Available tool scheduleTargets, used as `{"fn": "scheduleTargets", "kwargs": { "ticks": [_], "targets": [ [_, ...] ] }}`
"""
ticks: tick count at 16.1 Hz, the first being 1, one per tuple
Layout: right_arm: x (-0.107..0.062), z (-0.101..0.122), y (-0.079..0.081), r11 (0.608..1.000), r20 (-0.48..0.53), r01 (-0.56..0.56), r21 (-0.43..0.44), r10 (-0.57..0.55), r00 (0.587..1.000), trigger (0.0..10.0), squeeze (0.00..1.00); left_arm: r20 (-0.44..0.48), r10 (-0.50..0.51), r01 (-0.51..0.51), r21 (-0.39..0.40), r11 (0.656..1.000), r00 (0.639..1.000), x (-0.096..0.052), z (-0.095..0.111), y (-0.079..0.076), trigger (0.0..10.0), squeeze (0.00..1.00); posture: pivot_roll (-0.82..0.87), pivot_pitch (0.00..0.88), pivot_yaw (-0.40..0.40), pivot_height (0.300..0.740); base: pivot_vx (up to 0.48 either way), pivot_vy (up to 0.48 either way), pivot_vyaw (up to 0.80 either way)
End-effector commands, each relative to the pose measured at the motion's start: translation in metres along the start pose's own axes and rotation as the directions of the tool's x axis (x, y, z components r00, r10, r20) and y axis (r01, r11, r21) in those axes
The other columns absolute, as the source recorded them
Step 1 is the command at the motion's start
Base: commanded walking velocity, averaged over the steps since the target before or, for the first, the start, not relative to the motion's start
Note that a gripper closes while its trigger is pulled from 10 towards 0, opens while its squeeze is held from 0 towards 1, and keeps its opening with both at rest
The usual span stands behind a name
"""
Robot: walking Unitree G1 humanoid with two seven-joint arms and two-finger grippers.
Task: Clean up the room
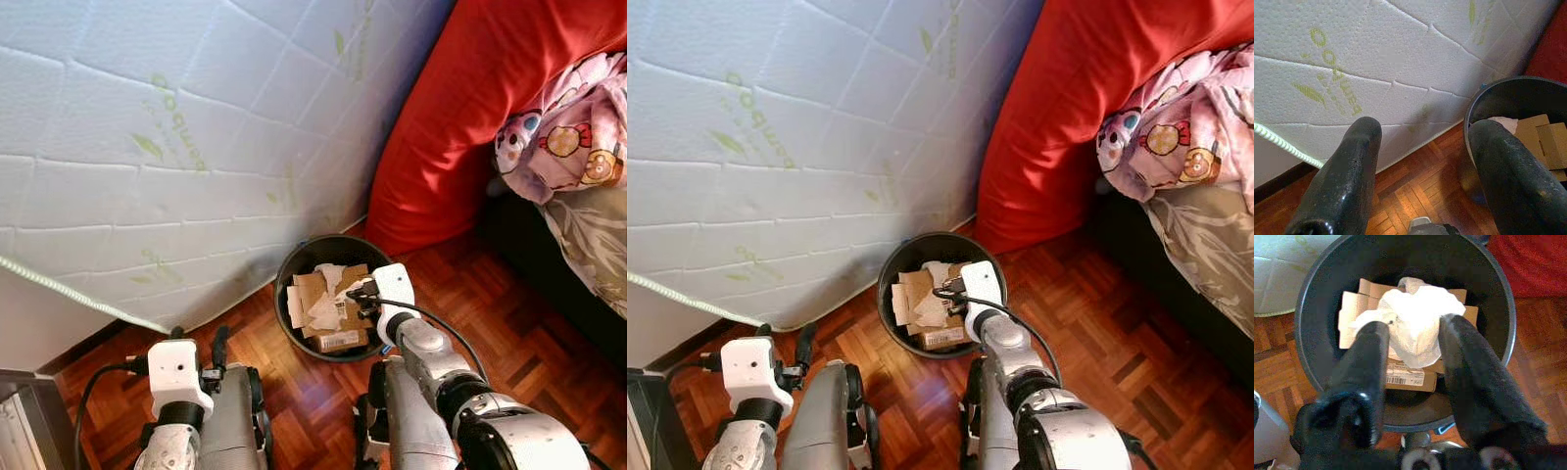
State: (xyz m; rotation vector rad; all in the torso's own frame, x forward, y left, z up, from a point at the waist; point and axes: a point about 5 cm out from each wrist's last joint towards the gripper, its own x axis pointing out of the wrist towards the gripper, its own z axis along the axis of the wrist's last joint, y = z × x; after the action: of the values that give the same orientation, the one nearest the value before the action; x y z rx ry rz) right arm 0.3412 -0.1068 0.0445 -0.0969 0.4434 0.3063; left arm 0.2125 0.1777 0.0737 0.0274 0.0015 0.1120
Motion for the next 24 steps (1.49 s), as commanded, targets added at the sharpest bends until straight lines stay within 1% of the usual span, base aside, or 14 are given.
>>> {"fn": "scheduleTargets", "kwargs": {
  "ticks": [1,7,8,9,10,11,12,13,14,15,16,18,21,24],
  "targets": [
    [-0.001,-0.007,0.002,1.0,-0.036,-0.011,0.012,0.011,0.999,10.0,1.0,-0.044,0.005,-0.005,0.01,1.0,0.999,-0.005,-0.007,0.0,10.0,0.0,0.18,0.384,-0.03,0.622,0.0,0.0,0.0],
    [-0.001,-0.007,0.003,0.999,-0.031,-0.033,0.016,0.033,0.999,10.0,1.0,-0.043,0.007,-0.007,0.013,1.0,0.999,-0.003,-0.007,0.001,10.0,0.0,0.18,0.381,-0.028,0.622,0.0,0.0,0.0],
    [-0.001,-0.008,0.001,1.0,-0.03,-0.022,0.012,0.022,0.999,10.0,0.97,-0.044,0.007,-0.006,0.013,1.0,0.999,-0.002,-0.007,0.001,10.0,0.0,0.18,0.381,-0.027,0.622,0.0,0.0,0.0],
    [-0.002,-0.008,-0.004,0.999,-0.016,0.003,0.035,-0.002,1.0,10.0,0.0,-0.047,0.006,-0.006,0.013,1.0,0.999,-0.001,-0.008,0.001,10.0,0.0,0.17,0.372,-0.026,0.622,0.0,0.0,0.0],
    [-0.005,-0.009,-0.013,0.995,0.012,0.047,0.088,-0.048,0.999,10.0,0.0,-0.055,0.006,-0.005,0.013,1.0,0.998,0.0,-0.011,0.001,10.0,0.0,0.16,0.365,-0.024,0.622,0.0,0.0,0.0],
    [-0.01,-0.017,-0.023,0.986,0.021,0.097,0.133,-0.101,0.995,10.0,0.0,-0.066,0.003,-0.002,0.013,1.0,0.998,0.002,-0.015,0.0,10.0,0.0,0.15,0.354,-0.021,0.622,0.0,0.0,0.0],
    [-0.014,-0.024,-0.03,0.98,0.019,0.131,0.151,-0.135,0.991,10.0,0.0,-0.074,-0.001,0.002,0.013,1.0,0.997,0.004,-0.017,-0.001,10.0,0.0,0.14,0.346,-0.019,0.622,0.0,0.0,0.0],
    [-0.022,-0.042,-0.039,0.962,-0.013,0.187,0.2,-0.188,0.982,10.0,0.0,-0.085,-0.007,0.008,0.014,1.0,0.996,0.007,-0.021,-0.001,10.0,0.0,0.12,0.334,-0.016,0.637,0.0,0.0,0.0],
    [-0.028,-0.056,-0.043,0.949,-0.039,0.209,0.237,-0.206,0.978,10.0,0.0,-0.094,-0.011,0.012,0.016,1.0,0.996,0.009,-0.024,-0.001,10.0,0.0,0.11,0.324,-0.015,0.647,0.0,0.0,0.0],
    [-0.038,-0.077,-0.044,0.941,-0.081,0.234,0.246,-0.221,0.972,10.0,0.0,-0.11,-0.012,0.014,0.019,1.0,0.994,0.012,-0.029,0.0,10.0,0.0,0.1,0.304,-0.011,0.662,0.0,0.0,0.0],
    [-0.042,-0.087,-0.044,0.937,-0.102,0.247,0.246,-0.229,0.968,10.0,0.0,-0.119,-0.012,0.015,0.021,1.0,0.993,0.016,-0.033,0.002,10.0,0.0,0.08,0.289,-0.01,0.672,0.0,0.0,0.0],
    [-0.056,-0.113,-0.046,0.914,-0.158,0.295,0.28,-0.259,0.953,10.0,0.0,-0.156,-0.012,0.017,0.031,0.999,0.988,0.02,-0.044,0.005,10.0,0.0,0.06,0.264,-0.003,0.702,0.0,0.0,0.0],
    [-0.063,-0.128,-0.041,0.899,-0.209,0.316,0.304,-0.261,0.943,10.0,0.0,-0.202,-0.009,0.019,0.043,0.999,0.979,0.027,-0.057,0.009,10.0,0.0,0.04,0.229,0.007,0.737,0.0,0.0,0.0],
    [-0.067,-0.139,-0.034,0.908,-0.269,0.299,0.293,-0.222,0.937,10.0,0.0,-0.247,0.003,0.01,0.054,0.999,0.969,0.031,-0.069,0.014,10.0,0.0,0.03,0.191,0.005,0.74,0.0,0.0,0.0]
  ]
}}
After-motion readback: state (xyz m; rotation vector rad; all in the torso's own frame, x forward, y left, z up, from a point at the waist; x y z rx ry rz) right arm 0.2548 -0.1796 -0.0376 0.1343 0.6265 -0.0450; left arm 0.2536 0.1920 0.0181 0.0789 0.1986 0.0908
